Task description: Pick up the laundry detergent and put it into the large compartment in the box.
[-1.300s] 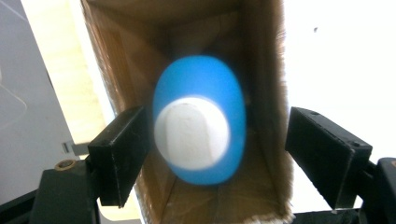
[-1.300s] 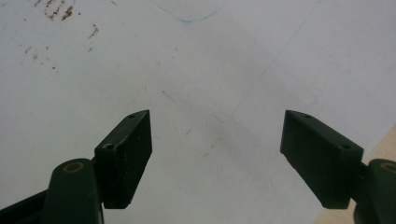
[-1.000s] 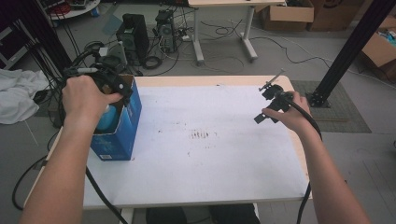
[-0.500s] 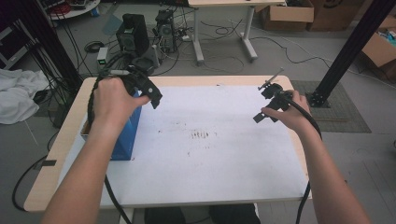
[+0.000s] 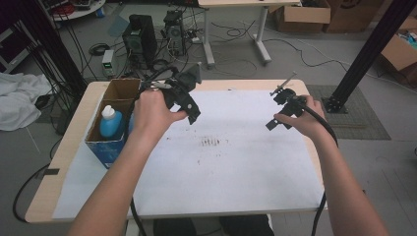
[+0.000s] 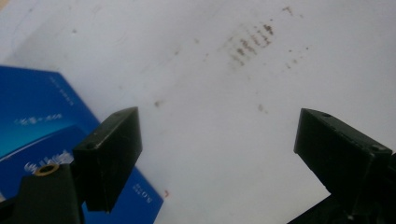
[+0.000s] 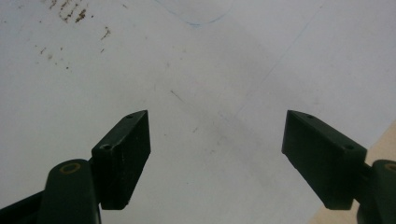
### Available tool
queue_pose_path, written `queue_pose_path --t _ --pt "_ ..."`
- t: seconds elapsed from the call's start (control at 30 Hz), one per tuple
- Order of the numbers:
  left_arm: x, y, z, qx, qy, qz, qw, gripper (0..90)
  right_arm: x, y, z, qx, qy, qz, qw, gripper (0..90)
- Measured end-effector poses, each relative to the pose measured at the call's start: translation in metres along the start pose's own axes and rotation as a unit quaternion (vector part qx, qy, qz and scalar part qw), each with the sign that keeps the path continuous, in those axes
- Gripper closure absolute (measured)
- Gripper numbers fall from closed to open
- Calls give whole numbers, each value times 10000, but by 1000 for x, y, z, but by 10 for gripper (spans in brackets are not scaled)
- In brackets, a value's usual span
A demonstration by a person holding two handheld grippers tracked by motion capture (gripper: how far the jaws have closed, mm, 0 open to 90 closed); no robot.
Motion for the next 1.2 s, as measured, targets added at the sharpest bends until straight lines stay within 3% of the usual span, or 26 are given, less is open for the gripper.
queue_pose_path --t 0.2,0.37,1.2 --pt "12 -25 7 335 147 -168 9992 158 4 0 -1 -33 44 21 10000 227" --pt "18 -35 13 422 93 -206 9989 156 4 1 -1 -52 44 25 10000 226" --pt "24 -49 14 612 241 -209 9976 157 4 2 -3 -84 72 34 9999 223"
Point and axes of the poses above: each handheld gripper's, and its own axes: x roughly forward along the jaws, z roughly out of its top, y roughly to its left, the point moved 9 cm from there along x, roughly forward along the jaws, and after that the axes turned 9 degrees about -y, right-handed, at the moved point
